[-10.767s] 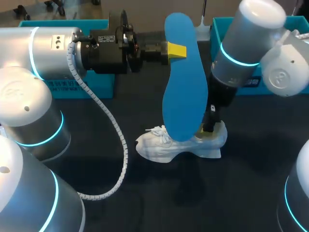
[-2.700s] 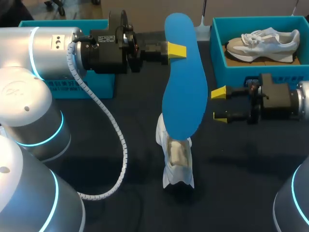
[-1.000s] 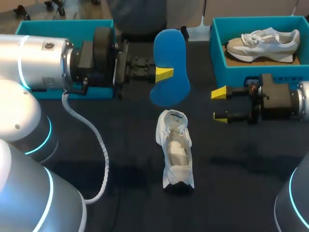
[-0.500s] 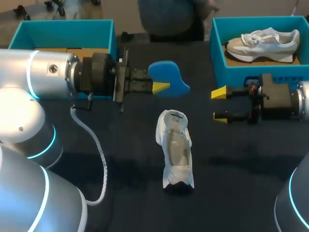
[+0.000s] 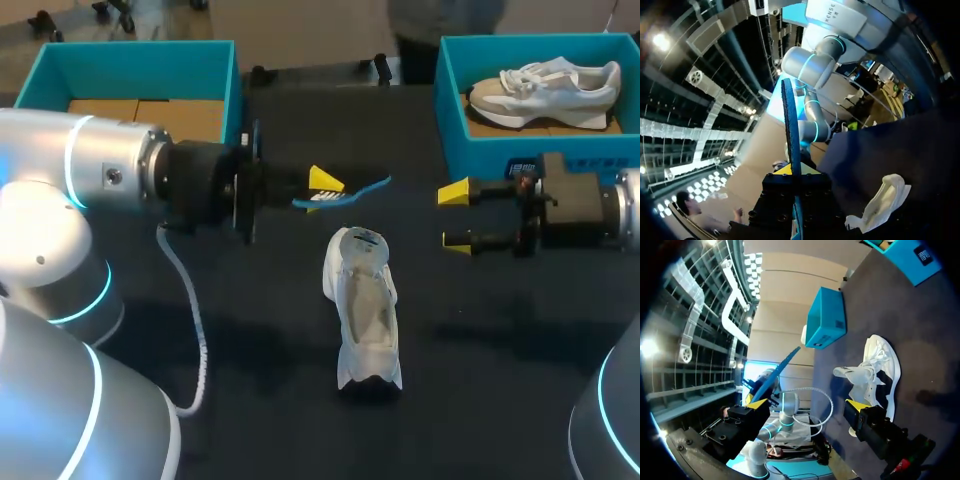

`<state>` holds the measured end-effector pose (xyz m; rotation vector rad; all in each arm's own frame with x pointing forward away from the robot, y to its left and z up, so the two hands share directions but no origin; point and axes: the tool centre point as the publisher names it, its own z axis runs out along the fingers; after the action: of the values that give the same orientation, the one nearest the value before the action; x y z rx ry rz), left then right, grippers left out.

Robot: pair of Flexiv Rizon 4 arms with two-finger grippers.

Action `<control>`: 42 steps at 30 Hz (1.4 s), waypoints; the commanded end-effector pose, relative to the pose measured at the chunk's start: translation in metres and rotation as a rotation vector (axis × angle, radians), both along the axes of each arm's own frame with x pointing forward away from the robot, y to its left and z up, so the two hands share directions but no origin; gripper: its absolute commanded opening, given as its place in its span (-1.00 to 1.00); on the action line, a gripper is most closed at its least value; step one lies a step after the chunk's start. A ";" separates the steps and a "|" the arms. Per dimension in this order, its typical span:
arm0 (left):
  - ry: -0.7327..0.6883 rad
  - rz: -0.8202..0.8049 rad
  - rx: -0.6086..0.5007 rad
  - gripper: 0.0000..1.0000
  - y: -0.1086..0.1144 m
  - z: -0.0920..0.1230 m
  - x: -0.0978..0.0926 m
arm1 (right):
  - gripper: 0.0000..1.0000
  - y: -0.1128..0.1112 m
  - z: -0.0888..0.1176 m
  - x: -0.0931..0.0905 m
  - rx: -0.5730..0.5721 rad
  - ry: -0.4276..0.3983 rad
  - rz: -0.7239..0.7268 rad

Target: Take the shoe out of the shoebox, open the shoe tongue, remove and reinsert the insole, then place the shoe into the shoebox

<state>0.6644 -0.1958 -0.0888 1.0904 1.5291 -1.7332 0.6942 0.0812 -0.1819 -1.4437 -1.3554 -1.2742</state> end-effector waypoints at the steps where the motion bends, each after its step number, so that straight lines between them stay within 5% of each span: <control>1: -0.448 -0.006 -0.054 -1.00 0.001 -0.002 0.002 | 1.00 0.002 0.000 0.000 -0.002 0.001 -0.002; 13: -0.448 -0.006 -0.054 -1.00 0.001 -0.002 0.002 | 1.00 0.002 0.000 0.000 -0.002 0.001 -0.002; 30: -0.551 0.077 0.026 -1.00 -0.005 -0.067 -0.006 | 1.00 0.013 0.014 0.009 0.039 0.027 0.040; 42: -0.650 0.129 -0.030 -1.00 -0.023 -0.077 -0.003 | 1.00 0.038 0.013 0.011 0.098 0.063 0.080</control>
<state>0.6614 -0.2092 -0.1634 1.3463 1.1267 -1.1491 0.6967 0.1089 -0.1648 -1.3483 -1.2783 -1.2193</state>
